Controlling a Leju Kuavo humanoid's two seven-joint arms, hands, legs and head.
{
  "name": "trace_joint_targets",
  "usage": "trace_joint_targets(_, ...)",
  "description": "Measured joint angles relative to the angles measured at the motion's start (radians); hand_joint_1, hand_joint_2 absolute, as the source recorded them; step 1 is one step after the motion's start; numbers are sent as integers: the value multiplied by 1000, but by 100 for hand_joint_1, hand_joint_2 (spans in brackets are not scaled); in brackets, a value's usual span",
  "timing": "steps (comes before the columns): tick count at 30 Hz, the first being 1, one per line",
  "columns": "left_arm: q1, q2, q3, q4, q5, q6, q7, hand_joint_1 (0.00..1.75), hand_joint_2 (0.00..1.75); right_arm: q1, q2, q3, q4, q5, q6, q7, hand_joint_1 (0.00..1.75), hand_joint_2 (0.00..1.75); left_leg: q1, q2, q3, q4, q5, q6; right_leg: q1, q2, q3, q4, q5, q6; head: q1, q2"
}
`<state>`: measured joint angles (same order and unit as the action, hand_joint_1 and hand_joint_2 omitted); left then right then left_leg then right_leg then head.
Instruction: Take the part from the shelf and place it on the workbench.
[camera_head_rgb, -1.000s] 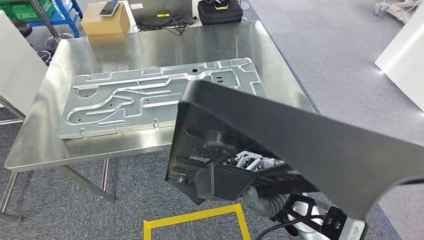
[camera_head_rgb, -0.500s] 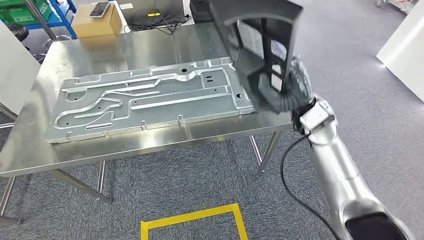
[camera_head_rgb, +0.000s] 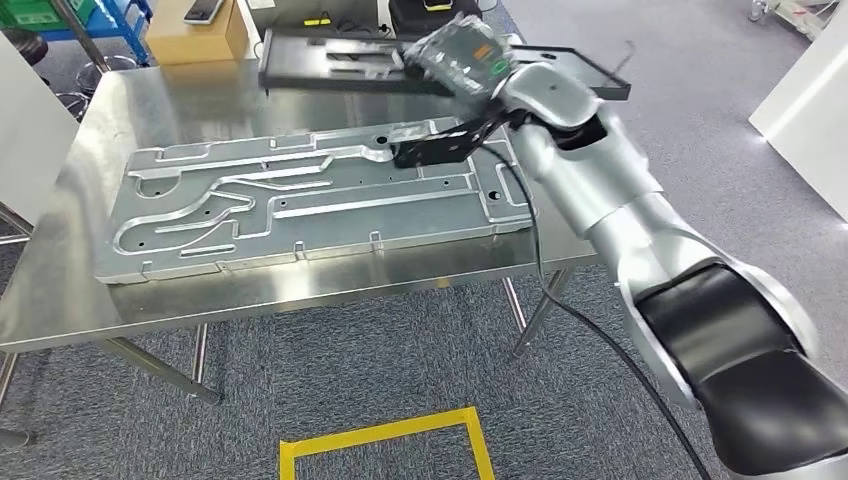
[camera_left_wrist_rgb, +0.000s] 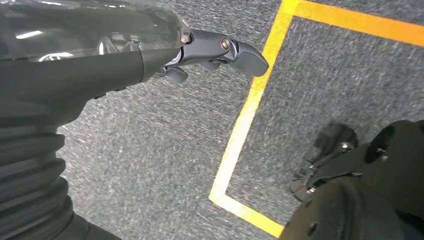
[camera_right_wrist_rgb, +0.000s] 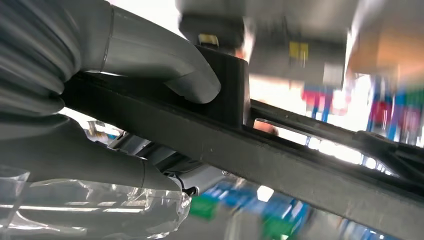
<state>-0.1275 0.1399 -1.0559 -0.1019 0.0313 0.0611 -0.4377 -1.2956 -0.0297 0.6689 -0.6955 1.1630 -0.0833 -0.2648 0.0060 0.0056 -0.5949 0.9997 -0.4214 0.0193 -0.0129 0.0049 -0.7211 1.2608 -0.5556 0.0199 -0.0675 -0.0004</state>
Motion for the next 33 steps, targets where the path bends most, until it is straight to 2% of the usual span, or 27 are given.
trace_joint_targets(1,0,-2,0,-1,0,-4,-8,0,175,-5,24,42,47,41,13,19,175,175,0,-1,2,1,-3,1,-1,0,-25,41,-3,2,0,0)
trace_joint_targets(2,1,-4,0,-2,0,-11,-18,0,175,-5,47,82,91,73,30,36,175,175,1,-4,5,3,-7,0,-2,-1,-35,47,12,3,0,0)
trace_joint_targets(3,1,-6,-1,-3,0,-18,-29,0,175,-4,66,118,130,99,48,51,175,175,1,-7,7,7,-11,-1,-2,-2,-26,14,44,2,0,0)
trace_joint_targets(4,2,-8,-1,-4,0,-25,-40,0,175,-1,83,149,166,119,67,64,175,175,1,-11,10,12,-17,-3,-3,-4,-1,-51,87,0,0,0)
trace_joint_targets(6,4,-12,-3,-6,-1,-34,-57,0,175,7,104,204,230,149,98,90,175,175,0,-18,11,22,-28,-11,2,-6,50,-170,137,-9,0,0)
trace_joint_targets(7,5,-13,-4,-7,0,-37,-63,0,175,14,111,228,258,157,107,99,175,175,-1,-20,10,25,-31,-16,5,-6,64,-204,143,-14,0,0)
trace_joint_targets(9,7,-14,-8,-8,0,-41,-72,0,175,35,117,260,303,160,111,112,175,175,0,-22,7,25,-33,-26,12,-5,71,-220,135,-22,0,0)
trace_joint_targets(11,10,-13,-13,-8,-1,-45,-81,0,175,54,118,273,334,153,105,120,175,175,2,-19,7,30,-43,-37,7,-3,78,-228,134,-31,0,0)
trace_joint_targets(12,11,-12,-14,-8,0,-47,-84,0,175,59,117,277,346,150,101,122,175,175,2,-17,0,51,-56,-42,3,-3,83,-232,134,-35,0,0)
trace_joint_targets(14,11,-11,-17,-8,0,-48,-88,0,175,69,118,285,365,146,94,124,175,175,5,-14,-48,154,-104,-51,-1,-2,93,-237,132,-42,0,0)
trace_joint_targets(16,12,-10,-18,-8,-1,-49,-88,0,175,78,118,291,382,142,91,125,175,175,7,-13,-119,284,-147,-57,-1,-1,98,-237,129,-45,0,0)
trace_joint_targets(17,14,-10,-19,-8,-1,-50,-89,0,175,85,117,292,389,137,89,128,175,175,8,-13,-139,312,-144,-58,-1,0,100,-236,127,-44,0,0)
trace_joint_targets(18,15,-9,-20,-8,-1,-50,-90,0,175,92,114,293,395,130,85,133,175,175,9,-12,-139,298,-122,-58,-2,1,104,-236,125,-42,0,0)
trace_joint_targets(20,17,-6,-21,-8,-2,-48,-90,0,175,112,102,292,406,115,62,147,175,175,13,-12,-83,167,-45,-56,-3,2,112,-235,120,-35,0,0)
trace_joint_targets(21,16,-4,-22,-8,-2,-45,-89,0,175,122,93,292,410,109,46,152,175,175,12,-12,-50,99,-19,-52,-1,2,114,-235,118,-30,0,0)
trace_joint_targets(22,16,-2,-24,-8,-1,-40,-88,0,175,131,82,291,414,102,27,156,131,131,10,-13,-27,50,-4,-47,0,2,115,-234,117,-25,0,0)
trace_joint_targets(23,17,0,-27,-8,-1,-35,-87,0,175,139,72,291,418,95,8,158,87,87,8,-14,-17,28,-2,-41,2,2,114,-235,116,-19,0,0)
trace_joint_targets(25,20,3,-33,-8,0,-21,-85,0,175,154,49,286,425,84,-24,162,0,0,4,-15,-15,24,-2,-26,1,2,115,-238,118,-7,0,0)
trace_joint_targets(27,21,7,-41,-8,0,-1,-84,0,175,173,27,278,432,75,-49,164,0,0,5,-14,-12,18,3,-11,-2,0,110,-221,103,4,0,0)
trace_joint_targets(28,21,10,-45,-8,0,12,-83,0,175,183,17,273,435,73,-59,165,0,0,6,-13,-12,15,5,-5,-2,0,95,-187,80,8,0,0)
trace_joint_targets(29,21,12,-47,-8,0,23,-81,0,175,192,6,269,438,72,-68,165,0,0,5,-13,-13,14,6,0,-3,-1,68,-130,48,11,0,0)
trace_joint_targets(31,22,18,-53,-8,0,38,-81,0,87,204,-10,262,443,72,-83,166,0,0,0,-12,-15,14,6,5,-2,-1,2,7,-13,12,0,0)
trace_joint_targets(32,22,20,-56,-8,0,41,-83,0,44,210,-16,258,445,72,-88,166,0,0,-2,-12,-15,14,6,7,-1,-1,-17,47,-21,11,0,0)
trace_joint_targets(33,22,22,-60,-8,0,43,-86,0,0,214,-22,254,446,71,-93,166,0,0,-5,-12,-14,14,6,7,0,-1,-18,49,-9,8,0,0)
